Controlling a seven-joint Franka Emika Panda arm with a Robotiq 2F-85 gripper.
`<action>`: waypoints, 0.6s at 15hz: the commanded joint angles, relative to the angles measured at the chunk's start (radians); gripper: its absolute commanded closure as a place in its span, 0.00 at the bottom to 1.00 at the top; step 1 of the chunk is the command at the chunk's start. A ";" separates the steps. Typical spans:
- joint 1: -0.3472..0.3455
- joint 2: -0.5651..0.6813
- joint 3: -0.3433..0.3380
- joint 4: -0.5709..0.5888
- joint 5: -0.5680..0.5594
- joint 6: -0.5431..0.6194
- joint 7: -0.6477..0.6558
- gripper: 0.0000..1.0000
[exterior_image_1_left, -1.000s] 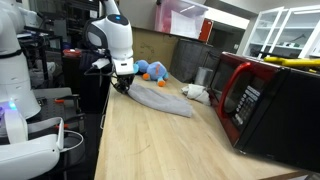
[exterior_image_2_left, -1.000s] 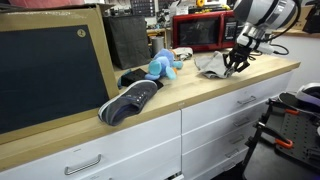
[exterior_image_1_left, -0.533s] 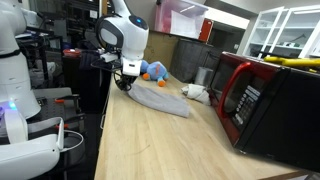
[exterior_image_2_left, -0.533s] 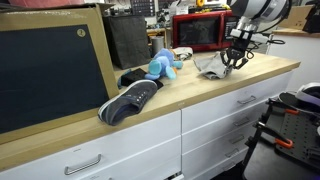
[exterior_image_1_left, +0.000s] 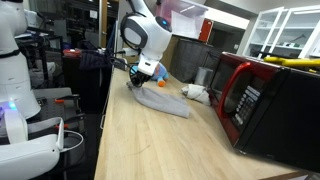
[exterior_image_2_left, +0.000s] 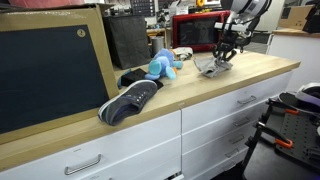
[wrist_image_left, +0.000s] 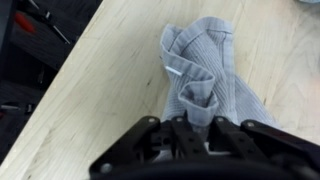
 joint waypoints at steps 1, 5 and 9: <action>-0.025 0.080 -0.024 0.132 0.011 -0.123 0.094 0.98; -0.058 0.142 -0.045 0.233 0.048 -0.184 0.142 0.98; -0.090 0.202 -0.065 0.322 0.105 -0.179 0.184 0.98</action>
